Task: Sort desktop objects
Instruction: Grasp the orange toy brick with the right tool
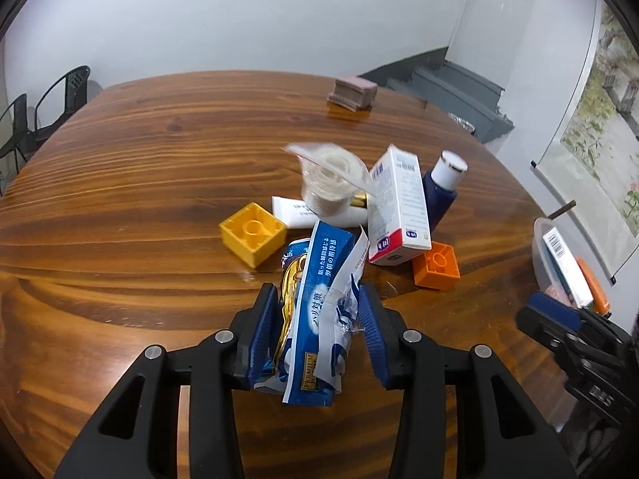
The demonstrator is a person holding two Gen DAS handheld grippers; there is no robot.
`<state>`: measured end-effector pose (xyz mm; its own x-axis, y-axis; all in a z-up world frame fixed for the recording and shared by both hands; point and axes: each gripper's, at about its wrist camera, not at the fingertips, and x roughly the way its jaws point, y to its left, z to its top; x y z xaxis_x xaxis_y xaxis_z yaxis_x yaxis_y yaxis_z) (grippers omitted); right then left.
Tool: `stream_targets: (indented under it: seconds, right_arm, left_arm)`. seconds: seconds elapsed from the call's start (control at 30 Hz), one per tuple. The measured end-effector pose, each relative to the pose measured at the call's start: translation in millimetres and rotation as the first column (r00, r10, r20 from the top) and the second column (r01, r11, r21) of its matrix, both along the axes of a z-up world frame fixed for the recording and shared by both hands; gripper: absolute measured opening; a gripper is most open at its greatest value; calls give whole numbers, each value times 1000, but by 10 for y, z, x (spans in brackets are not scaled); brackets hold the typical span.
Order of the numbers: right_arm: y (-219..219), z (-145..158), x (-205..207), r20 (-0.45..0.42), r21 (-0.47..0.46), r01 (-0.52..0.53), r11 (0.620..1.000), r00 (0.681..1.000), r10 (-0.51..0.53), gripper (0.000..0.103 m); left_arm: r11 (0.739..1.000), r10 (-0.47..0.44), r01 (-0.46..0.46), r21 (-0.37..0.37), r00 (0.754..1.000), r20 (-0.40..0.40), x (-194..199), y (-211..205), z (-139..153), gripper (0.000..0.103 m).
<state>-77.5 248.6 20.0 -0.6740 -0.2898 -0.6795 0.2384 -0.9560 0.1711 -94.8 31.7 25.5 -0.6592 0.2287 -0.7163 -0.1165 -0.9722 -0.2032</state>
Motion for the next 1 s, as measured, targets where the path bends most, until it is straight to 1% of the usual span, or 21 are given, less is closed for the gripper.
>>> stream_targets:
  seconds: [0.13, 0.27, 0.5, 0.67, 0.87, 1.0]
  right_arm:
    - [-119, -20, -131, 20, -4, -28, 1000, 999, 28, 43]
    - [-281, -48, -315, 41, 2, -55, 999, 998, 55, 43]
    - [-510, -85, -529, 57, 17, -92, 996, 994, 91, 43]
    - [-606, -156, -632, 76, 35, -107, 994, 992, 104, 43]
    - [-691, -247, -711, 102, 82, -105, 991, 990, 96, 43]
    - [-708, -255, -678, 93, 113, -106, 988, 991, 96, 40]
  left_arm:
    - [1000, 14, -13, 19, 1000, -19, 103, -104, 48, 45]
    - [999, 24, -24, 43, 1000, -6, 139, -181, 8, 45]
    - [998, 33, -30, 64, 998, -44, 202, -213, 135, 45]
    - [997, 43, -39, 72, 998, -55, 217, -236, 171, 45]
    - [996, 55, -51, 71, 997, -54, 216, -263, 184, 45]
    - [996, 59, -55, 69, 997, -54, 219, -270, 188, 45]
